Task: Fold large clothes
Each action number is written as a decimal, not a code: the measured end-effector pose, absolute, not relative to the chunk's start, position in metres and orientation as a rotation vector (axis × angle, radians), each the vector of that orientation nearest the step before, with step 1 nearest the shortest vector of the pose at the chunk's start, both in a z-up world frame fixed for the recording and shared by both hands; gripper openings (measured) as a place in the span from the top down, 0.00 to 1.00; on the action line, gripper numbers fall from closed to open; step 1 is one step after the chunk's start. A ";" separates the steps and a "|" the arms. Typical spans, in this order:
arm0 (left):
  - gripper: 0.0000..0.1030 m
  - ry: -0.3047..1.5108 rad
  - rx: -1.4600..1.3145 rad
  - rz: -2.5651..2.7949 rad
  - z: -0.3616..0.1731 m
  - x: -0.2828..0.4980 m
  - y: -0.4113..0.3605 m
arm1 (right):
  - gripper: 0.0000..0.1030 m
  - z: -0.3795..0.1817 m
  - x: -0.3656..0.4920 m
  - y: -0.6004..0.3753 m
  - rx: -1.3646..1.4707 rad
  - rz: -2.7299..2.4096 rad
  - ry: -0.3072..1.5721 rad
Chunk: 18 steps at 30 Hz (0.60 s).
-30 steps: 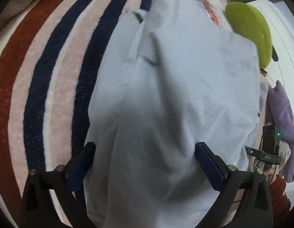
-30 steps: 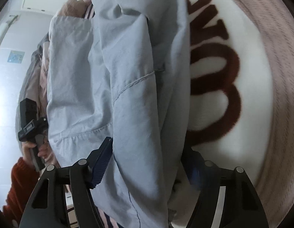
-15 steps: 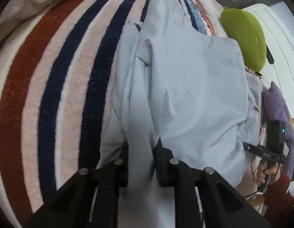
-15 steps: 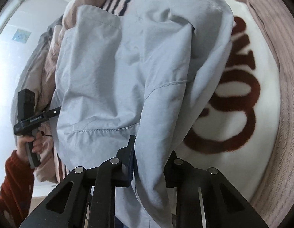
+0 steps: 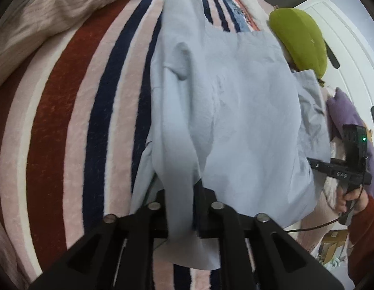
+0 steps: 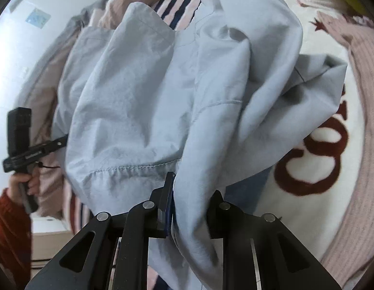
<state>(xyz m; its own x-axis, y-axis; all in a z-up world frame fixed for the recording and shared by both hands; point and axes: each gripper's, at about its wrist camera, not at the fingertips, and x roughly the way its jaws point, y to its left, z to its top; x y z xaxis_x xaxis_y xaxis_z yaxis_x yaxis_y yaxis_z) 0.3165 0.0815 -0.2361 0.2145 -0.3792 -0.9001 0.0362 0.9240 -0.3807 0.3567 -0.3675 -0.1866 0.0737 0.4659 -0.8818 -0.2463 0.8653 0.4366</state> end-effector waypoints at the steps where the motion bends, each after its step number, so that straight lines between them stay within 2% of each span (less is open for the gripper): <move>1: 0.48 1.339 -0.290 -0.281 -0.242 0.317 0.082 | 0.87 -0.188 0.361 -0.360 0.192 0.525 1.404; 2: 0.23 1.344 -0.275 -0.269 -0.245 0.316 0.080 | 0.87 -0.192 0.362 -0.366 0.208 0.509 1.413; 7: 0.19 1.379 -0.332 -0.284 -0.272 0.325 0.075 | 0.87 -0.212 0.365 -0.401 0.305 0.417 1.438; 10: 0.09 1.375 -0.379 -0.291 -0.283 0.338 0.076 | 0.87 -0.225 0.365 -0.411 0.322 0.410 1.454; 12: 0.08 1.389 -0.421 -0.308 -0.293 0.346 0.075 | 0.85 -0.232 0.366 -0.412 0.321 0.411 1.454; 13: 0.08 1.398 -0.442 -0.317 -0.297 0.348 0.074 | 0.82 -0.236 0.369 -0.405 0.345 0.407 1.459; 15: 0.10 1.411 -0.472 -0.330 -0.302 0.354 0.070 | 0.63 -0.244 0.370 -0.407 0.377 0.383 1.481; 16: 0.17 1.406 -0.481 -0.338 -0.302 0.357 0.067 | 0.46 -0.248 0.372 -0.410 0.362 0.358 1.488; 18: 0.25 1.412 -0.514 -0.343 -0.306 0.363 0.063 | 0.44 -0.248 0.375 -0.414 0.336 0.350 1.486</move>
